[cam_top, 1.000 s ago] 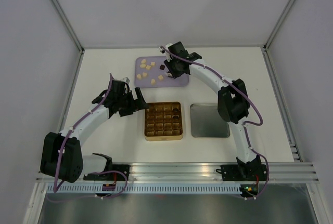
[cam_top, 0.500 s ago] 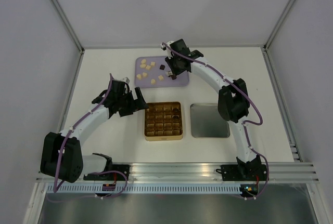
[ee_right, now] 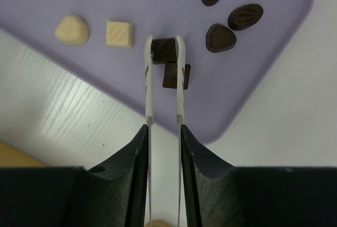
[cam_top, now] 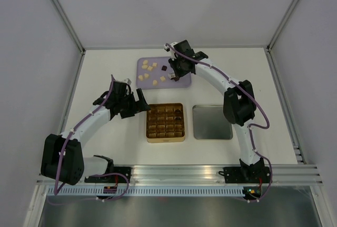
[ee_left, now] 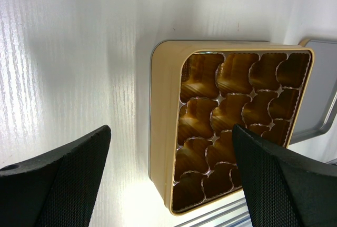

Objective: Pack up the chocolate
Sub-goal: Pick up the fake chocolate from the plate.

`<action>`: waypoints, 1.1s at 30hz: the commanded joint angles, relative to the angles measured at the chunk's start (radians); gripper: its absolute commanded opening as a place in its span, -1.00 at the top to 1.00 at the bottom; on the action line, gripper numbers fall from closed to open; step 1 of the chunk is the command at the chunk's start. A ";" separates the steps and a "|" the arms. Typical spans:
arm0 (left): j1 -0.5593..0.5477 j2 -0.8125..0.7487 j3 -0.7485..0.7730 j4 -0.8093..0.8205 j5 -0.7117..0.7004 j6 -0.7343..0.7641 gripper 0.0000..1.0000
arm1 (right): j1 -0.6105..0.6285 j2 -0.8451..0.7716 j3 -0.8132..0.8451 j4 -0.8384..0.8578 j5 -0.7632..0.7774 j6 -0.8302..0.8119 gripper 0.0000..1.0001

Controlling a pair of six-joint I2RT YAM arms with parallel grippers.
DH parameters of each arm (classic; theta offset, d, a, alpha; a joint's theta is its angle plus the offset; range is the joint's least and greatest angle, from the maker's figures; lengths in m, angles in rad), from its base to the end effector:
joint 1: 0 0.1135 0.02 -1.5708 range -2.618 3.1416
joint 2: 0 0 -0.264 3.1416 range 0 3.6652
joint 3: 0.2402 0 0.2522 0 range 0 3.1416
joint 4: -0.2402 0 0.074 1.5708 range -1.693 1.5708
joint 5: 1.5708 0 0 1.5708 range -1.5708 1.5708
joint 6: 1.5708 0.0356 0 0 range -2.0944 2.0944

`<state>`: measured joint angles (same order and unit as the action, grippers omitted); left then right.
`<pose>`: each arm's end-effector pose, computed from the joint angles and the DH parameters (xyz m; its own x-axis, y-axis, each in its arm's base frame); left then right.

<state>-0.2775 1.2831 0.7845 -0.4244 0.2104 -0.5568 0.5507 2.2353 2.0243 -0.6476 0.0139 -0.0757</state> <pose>0.2428 -0.0769 0.2154 -0.8567 -0.2933 -0.4243 -0.0749 0.8846 -0.4603 0.4319 0.2646 0.2457 -0.6042 -0.4597 -0.6508 -0.5628 0.8244 -0.0599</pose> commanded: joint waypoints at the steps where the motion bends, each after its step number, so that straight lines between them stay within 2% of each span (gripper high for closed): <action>1: -0.006 -0.008 0.032 -0.002 -0.008 0.031 -0.99 | 0.000 -0.143 -0.054 0.060 -0.055 0.008 0.67; 13: -0.006 -0.028 0.027 -0.002 -0.005 0.026 -0.99 | 0.029 -0.393 -0.301 0.117 -0.088 0.050 0.73; 21: -0.006 -0.039 0.021 -0.001 -0.003 0.026 -0.99 | 0.110 -0.624 -0.504 0.120 -0.020 0.111 0.72; 24: -0.006 -0.041 0.019 -0.001 0.000 0.024 -0.99 | 0.141 -0.698 -0.568 0.097 0.023 0.142 0.72; 33: -0.006 -0.050 0.015 -0.002 0.009 0.023 -0.99 | 0.227 -0.857 -0.693 -0.061 0.006 0.200 0.72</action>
<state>-0.2775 1.2652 0.7845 -0.4252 0.2111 -0.5568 0.7483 1.4380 1.3590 -0.6506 0.0086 0.0849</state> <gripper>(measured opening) 0.993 0.320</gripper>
